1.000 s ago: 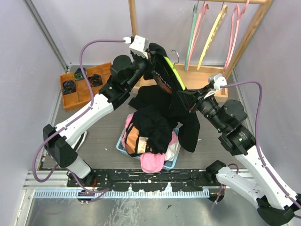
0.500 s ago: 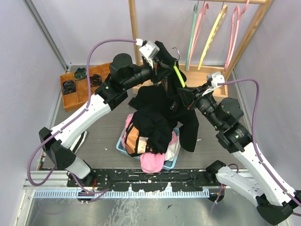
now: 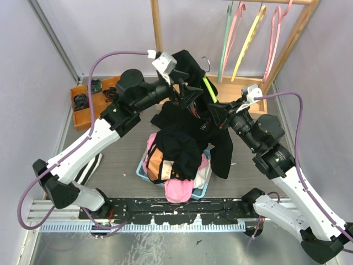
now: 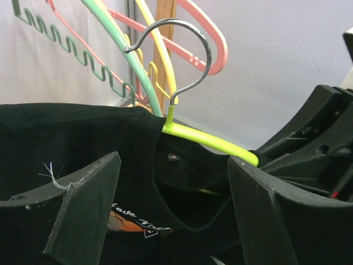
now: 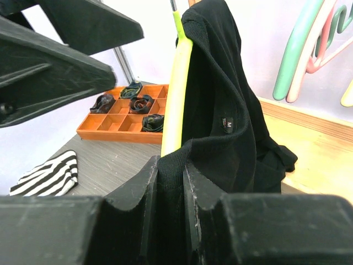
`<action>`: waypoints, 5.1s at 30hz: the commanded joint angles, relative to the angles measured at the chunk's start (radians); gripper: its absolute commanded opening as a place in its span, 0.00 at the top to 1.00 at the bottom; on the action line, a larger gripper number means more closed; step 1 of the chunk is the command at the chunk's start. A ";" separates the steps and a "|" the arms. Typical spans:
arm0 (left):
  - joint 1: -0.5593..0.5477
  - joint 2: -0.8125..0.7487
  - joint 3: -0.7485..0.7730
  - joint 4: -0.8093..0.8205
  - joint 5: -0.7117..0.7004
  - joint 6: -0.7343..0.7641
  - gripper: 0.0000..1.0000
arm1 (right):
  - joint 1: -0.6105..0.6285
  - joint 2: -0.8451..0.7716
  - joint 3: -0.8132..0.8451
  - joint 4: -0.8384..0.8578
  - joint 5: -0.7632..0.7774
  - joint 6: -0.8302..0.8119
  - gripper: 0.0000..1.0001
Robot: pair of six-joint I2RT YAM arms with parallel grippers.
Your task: Remove the t-shirt from the hanger
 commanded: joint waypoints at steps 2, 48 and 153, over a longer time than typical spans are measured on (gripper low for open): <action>-0.003 -0.081 -0.119 0.245 -0.029 0.060 0.13 | 0.006 -0.023 0.027 0.112 0.002 -0.017 0.99; -0.002 0.148 0.033 0.364 0.129 0.108 0.88 | 0.006 -0.045 0.033 0.107 -0.063 -0.001 0.99; 0.161 0.156 0.425 -0.065 -0.060 -0.096 1.00 | 0.006 -0.218 -0.158 0.017 0.229 -0.001 0.83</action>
